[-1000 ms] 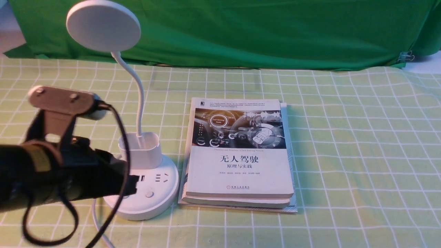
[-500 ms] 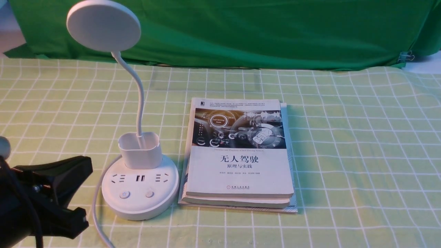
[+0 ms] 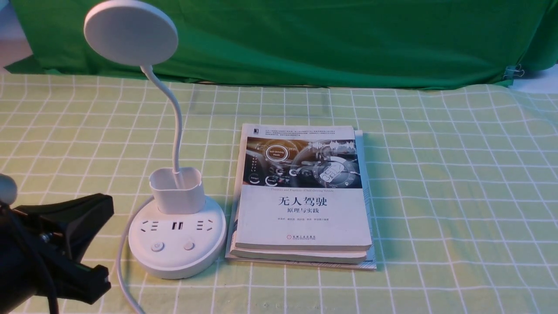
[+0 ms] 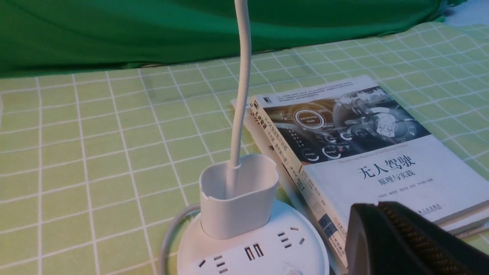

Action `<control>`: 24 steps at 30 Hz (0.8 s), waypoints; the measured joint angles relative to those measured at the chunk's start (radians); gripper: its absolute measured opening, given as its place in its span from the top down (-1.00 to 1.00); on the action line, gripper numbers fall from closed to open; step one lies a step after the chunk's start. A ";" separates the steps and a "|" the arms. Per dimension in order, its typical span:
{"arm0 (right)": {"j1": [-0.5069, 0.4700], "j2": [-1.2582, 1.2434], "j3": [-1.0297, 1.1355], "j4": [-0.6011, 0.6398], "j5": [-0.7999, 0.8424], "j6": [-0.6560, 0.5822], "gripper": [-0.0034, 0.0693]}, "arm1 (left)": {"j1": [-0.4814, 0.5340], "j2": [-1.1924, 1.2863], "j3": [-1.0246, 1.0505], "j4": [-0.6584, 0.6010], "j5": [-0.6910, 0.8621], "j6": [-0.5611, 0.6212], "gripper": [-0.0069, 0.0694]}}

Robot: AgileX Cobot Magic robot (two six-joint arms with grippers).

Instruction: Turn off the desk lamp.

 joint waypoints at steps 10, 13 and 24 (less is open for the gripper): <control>0.000 0.000 0.000 0.000 0.000 0.000 0.25 | 0.017 -0.039 0.014 -0.013 -0.052 0.046 0.82; 0.000 0.000 0.000 0.000 0.000 0.000 0.25 | 0.067 -0.107 0.042 -0.064 -0.082 0.097 0.82; 0.000 0.000 0.000 0.000 0.000 0.000 0.25 | 0.362 -0.417 0.219 -0.131 -0.097 0.189 0.82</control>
